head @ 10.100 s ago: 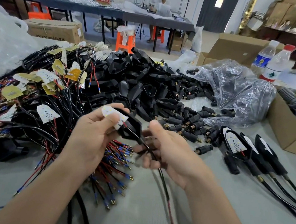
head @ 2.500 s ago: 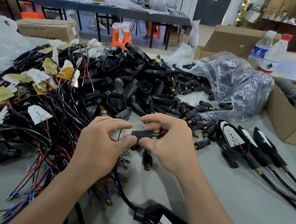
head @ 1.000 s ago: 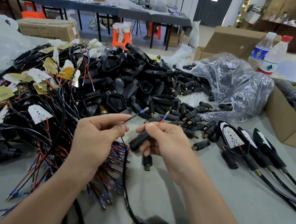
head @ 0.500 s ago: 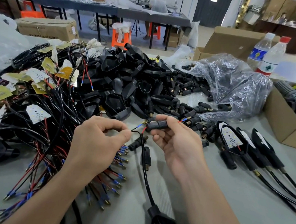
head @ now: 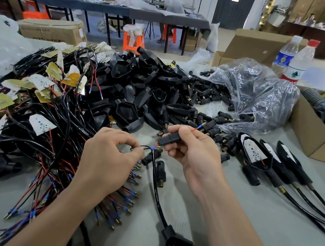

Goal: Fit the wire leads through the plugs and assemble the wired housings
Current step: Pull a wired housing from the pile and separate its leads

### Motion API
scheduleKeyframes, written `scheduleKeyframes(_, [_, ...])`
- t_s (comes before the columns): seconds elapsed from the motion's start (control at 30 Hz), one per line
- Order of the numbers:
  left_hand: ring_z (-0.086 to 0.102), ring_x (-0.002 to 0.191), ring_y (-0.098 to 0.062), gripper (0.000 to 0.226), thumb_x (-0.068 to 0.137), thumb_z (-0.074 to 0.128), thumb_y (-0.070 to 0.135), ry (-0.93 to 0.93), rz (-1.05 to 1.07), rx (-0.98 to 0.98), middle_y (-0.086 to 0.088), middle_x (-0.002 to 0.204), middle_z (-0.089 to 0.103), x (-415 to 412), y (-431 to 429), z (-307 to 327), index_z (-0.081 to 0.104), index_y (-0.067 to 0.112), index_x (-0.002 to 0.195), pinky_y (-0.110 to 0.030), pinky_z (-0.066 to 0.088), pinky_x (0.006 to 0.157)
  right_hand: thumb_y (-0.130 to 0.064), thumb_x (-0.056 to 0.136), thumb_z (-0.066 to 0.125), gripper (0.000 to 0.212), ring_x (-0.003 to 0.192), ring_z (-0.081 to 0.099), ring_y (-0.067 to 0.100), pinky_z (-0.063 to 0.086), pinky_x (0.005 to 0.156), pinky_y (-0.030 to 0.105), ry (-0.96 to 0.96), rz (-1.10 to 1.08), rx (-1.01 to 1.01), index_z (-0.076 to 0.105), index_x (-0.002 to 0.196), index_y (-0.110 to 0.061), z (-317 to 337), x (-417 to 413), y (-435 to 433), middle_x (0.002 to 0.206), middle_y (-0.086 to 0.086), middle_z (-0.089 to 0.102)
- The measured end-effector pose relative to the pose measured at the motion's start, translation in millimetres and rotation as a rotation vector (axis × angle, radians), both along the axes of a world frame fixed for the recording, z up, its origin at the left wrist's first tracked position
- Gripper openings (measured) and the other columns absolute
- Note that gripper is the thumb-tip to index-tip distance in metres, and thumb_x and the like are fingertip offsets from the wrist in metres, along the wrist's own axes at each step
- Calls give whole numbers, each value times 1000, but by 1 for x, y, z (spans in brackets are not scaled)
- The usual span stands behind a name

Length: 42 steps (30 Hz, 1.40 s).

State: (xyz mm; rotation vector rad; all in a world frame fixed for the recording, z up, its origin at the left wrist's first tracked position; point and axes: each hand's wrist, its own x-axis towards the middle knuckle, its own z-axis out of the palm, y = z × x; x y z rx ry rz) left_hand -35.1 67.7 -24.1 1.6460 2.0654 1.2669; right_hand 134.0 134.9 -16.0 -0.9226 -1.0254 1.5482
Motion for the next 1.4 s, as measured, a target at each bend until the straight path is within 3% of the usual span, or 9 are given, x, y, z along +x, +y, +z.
scheduleKeyframes(0.13, [53, 102, 15, 17, 76, 85, 28, -24, 3, 6, 19, 96, 66, 0, -1, 0, 73, 37, 68, 5, 34, 76, -5, 106, 45, 30, 56, 60, 15, 50, 52, 21, -29, -18, 22, 72, 91, -2, -1, 0, 0, 75, 11, 73])
scheduleKeyframes(0.33, [55, 101, 14, 16, 75, 85, 30, -78, -5, 4, 20, 97, 68, 0, -1, 1, 74, 39, 66, -3, 34, 79, -5, 106, 44, 30, 55, 60, 15, 49, 52, 21, -5, -28, 8, 71, 92, -3, 0, 2, 0, 76, 13, 73])
scheduleKeyframes(0.5, [52, 98, 18, 19, 75, 85, 31, -47, 22, -10, 20, 98, 65, 1, 0, -1, 72, 40, 64, 6, 31, 73, -6, 106, 46, 31, 56, 60, 15, 49, 54, 22, 24, 15, 16, 72, 90, -5, 0, 1, 1, 78, 13, 71])
scheduleKeyframes(0.67, [56, 91, 11, 17, 75, 83, 34, -47, 79, -15, 20, 96, 63, 1, 0, -2, 72, 41, 65, -3, 33, 72, -5, 105, 46, 31, 56, 58, 15, 49, 54, 22, -5, 27, 48, 71, 88, -5, 0, 2, 0, 78, 13, 73])
scheduleKeyframes(0.8, [53, 95, 17, 18, 75, 83, 33, -53, 98, 1, 21, 95, 63, 2, 2, -2, 71, 41, 65, 2, 31, 72, -3, 104, 46, 30, 55, 57, 15, 48, 53, 22, -46, 22, 83, 70, 87, -3, 0, 0, -1, 76, 12, 73])
scheduleKeyframes(1.07, [58, 96, 9, 20, 74, 88, 31, -65, -21, 19, 18, 94, 67, 6, -1, -4, 73, 41, 65, -4, 39, 74, -4, 104, 48, 28, 58, 59, 16, 51, 56, 23, -86, 85, 91, 72, 90, -4, 0, -5, -5, 80, 13, 73])
scheduleKeyframes(1.3, [63, 94, 5, 13, 73, 86, 43, -183, -28, 103, 19, 93, 71, -1, 0, -1, 78, 50, 81, -21, 48, 82, -6, 105, 47, 28, 57, 58, 15, 50, 55, 22, -21, 91, 49, 71, 91, -4, 1, -3, -4, 81, 12, 74])
scheduleKeyframes(1.4, [68, 90, 1, 18, 78, 87, 35, -246, -44, 102, 20, 90, 74, -5, 3, 0, 78, 50, 79, -33, 55, 86, -7, 106, 46, 28, 57, 58, 14, 50, 55, 21, 12, 74, 31, 70, 92, -4, 2, 0, -3, 79, 12, 74])
